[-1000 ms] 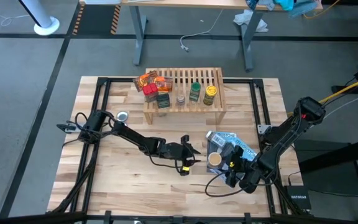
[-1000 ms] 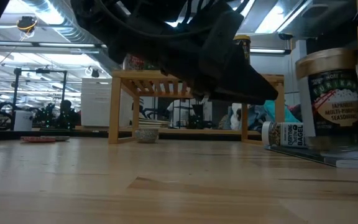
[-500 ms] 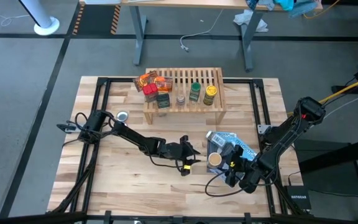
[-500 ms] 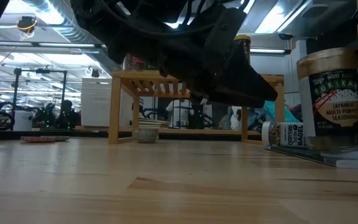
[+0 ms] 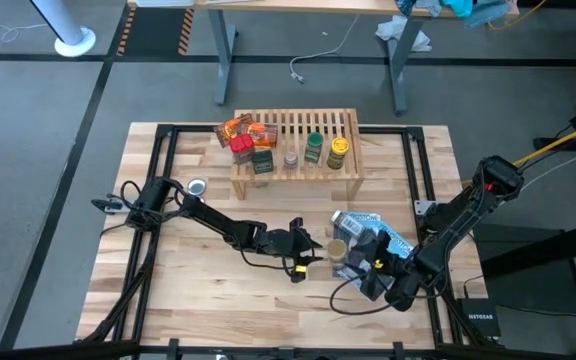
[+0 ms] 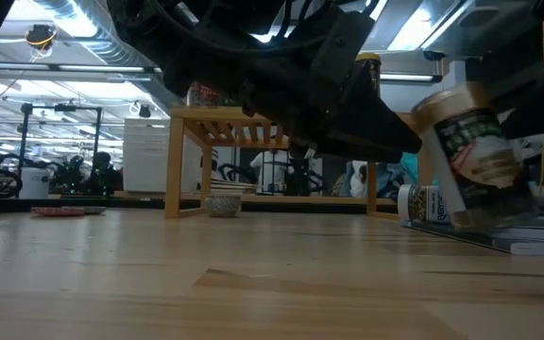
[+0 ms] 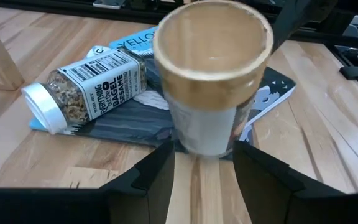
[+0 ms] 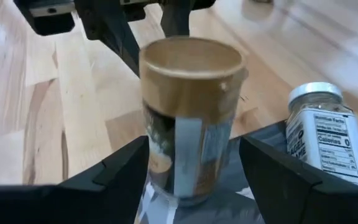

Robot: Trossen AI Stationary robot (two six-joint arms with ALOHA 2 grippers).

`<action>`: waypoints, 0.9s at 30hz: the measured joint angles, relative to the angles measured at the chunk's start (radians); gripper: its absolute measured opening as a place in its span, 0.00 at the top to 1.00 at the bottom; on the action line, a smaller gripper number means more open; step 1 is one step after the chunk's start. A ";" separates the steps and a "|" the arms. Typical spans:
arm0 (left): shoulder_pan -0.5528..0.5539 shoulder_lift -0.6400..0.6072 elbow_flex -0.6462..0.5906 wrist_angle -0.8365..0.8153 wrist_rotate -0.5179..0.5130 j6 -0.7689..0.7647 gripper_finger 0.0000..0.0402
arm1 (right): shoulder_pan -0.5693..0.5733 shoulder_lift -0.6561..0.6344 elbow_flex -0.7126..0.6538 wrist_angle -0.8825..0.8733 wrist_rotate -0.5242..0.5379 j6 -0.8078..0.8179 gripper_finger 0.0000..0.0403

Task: Shelf spices
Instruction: Put the gold seasoning bottle on the shelf

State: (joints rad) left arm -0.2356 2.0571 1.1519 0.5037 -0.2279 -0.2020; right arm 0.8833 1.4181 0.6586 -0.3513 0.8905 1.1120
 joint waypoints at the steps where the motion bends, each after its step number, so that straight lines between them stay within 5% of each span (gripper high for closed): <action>1: 0.000 0.000 0.000 0.000 0.000 0.000 0.61 | 0.000 0.000 0.000 0.000 -0.002 -0.001 0.36; 16: 0.000 0.000 0.000 0.000 0.000 0.000 0.61 | 0.000 0.000 0.000 0.021 -0.090 0.009 0.36; 27: 0.000 0.000 0.000 0.000 0.000 0.000 0.61 | 0.000 0.000 0.000 0.028 -0.044 0.009 0.33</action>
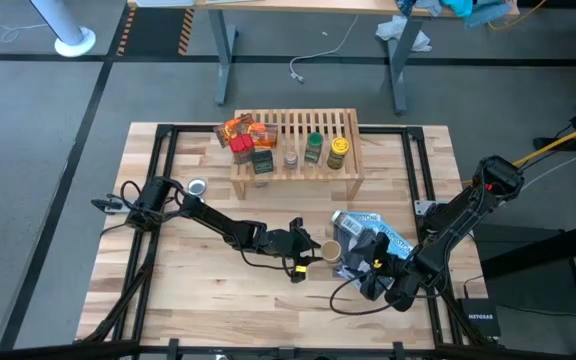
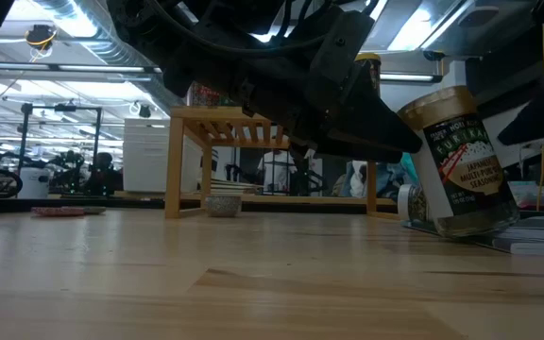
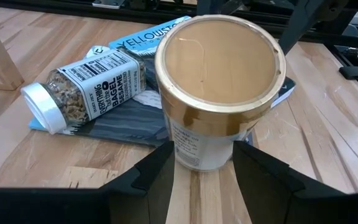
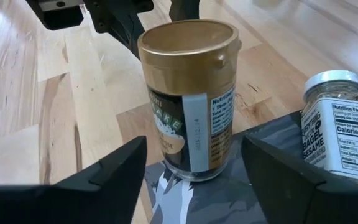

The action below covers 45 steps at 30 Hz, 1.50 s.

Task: Shelf spices
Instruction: Put the gold seasoning bottle on the shelf

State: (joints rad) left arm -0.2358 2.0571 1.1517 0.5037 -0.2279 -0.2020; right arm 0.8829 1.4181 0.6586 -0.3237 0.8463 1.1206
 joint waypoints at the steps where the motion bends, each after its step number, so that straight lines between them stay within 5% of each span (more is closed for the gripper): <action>1: 0.000 0.000 0.000 0.000 0.000 0.000 0.61 | 0.000 0.000 0.000 0.000 0.000 0.000 0.31; 9: 0.000 0.000 0.000 0.000 0.000 0.000 0.61 | 0.000 0.000 0.000 0.001 0.043 0.000 0.03; 45: 0.000 -0.002 0.000 0.000 0.000 0.000 0.61 | -0.315 0.080 0.000 0.248 -0.292 -0.370 0.07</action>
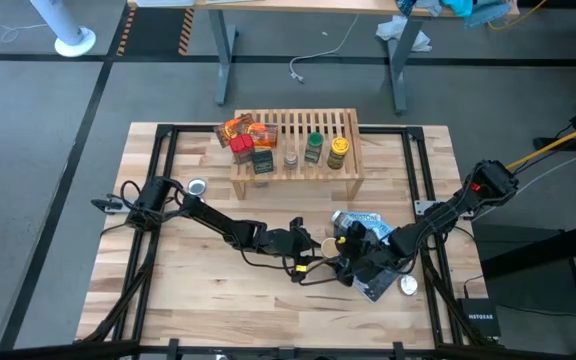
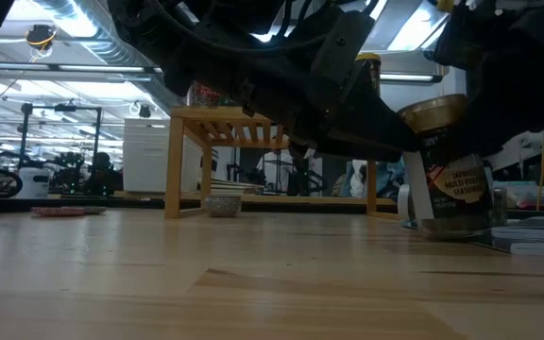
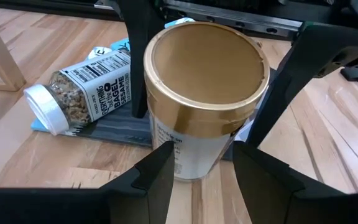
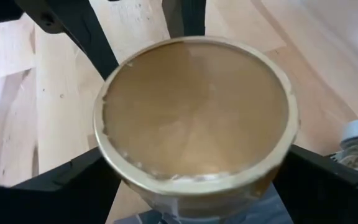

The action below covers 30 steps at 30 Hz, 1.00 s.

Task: Shelf spices
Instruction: Put the gold seasoning bottle on the shelf

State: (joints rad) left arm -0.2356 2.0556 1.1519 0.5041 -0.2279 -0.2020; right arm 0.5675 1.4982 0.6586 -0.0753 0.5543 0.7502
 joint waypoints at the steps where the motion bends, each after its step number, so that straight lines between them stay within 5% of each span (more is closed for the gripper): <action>1: 0.000 0.000 0.000 0.000 0.000 0.000 0.61 | 0.000 0.000 0.000 0.000 -0.003 0.000 0.07; 11: -0.001 0.000 0.000 0.000 0.002 0.000 0.61 | 0.001 0.000 0.000 0.001 -0.083 0.001 0.07; 30: 0.000 0.000 0.000 0.002 0.001 -0.043 0.61 | 0.001 0.000 0.000 0.027 -0.060 0.002 0.07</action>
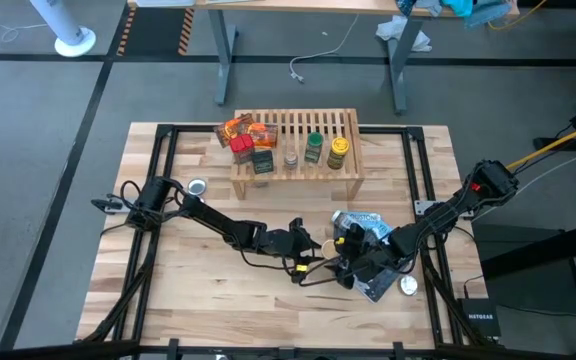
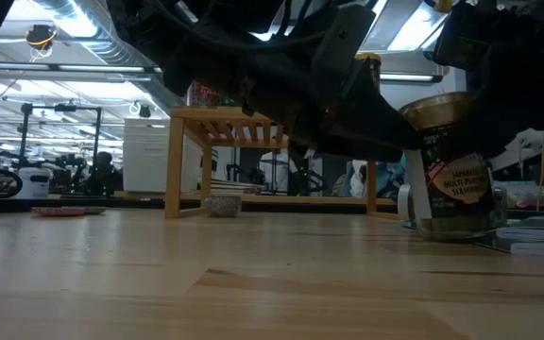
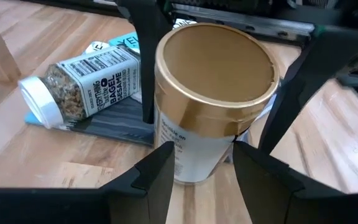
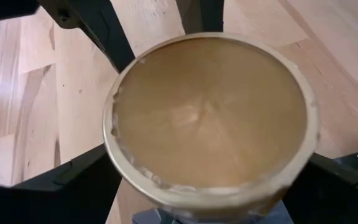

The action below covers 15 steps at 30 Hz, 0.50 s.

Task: Shelf spices
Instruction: Put the gold seasoning bottle on the shelf

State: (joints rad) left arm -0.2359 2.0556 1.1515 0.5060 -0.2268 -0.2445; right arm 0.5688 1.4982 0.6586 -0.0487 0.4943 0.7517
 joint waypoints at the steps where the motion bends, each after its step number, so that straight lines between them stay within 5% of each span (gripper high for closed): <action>1: 0.000 0.000 0.000 0.000 0.000 -0.015 0.61 | 0.000 0.000 0.000 0.000 0.000 0.000 0.07; 15: -0.001 0.000 0.000 0.000 0.003 -0.002 0.61 | 0.000 0.000 -0.001 0.046 0.000 -0.001 0.09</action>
State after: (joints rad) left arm -0.2367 2.0556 1.1519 0.5056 -0.2237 -0.2470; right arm 0.5686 1.4986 0.6579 -0.0029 0.4943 0.7504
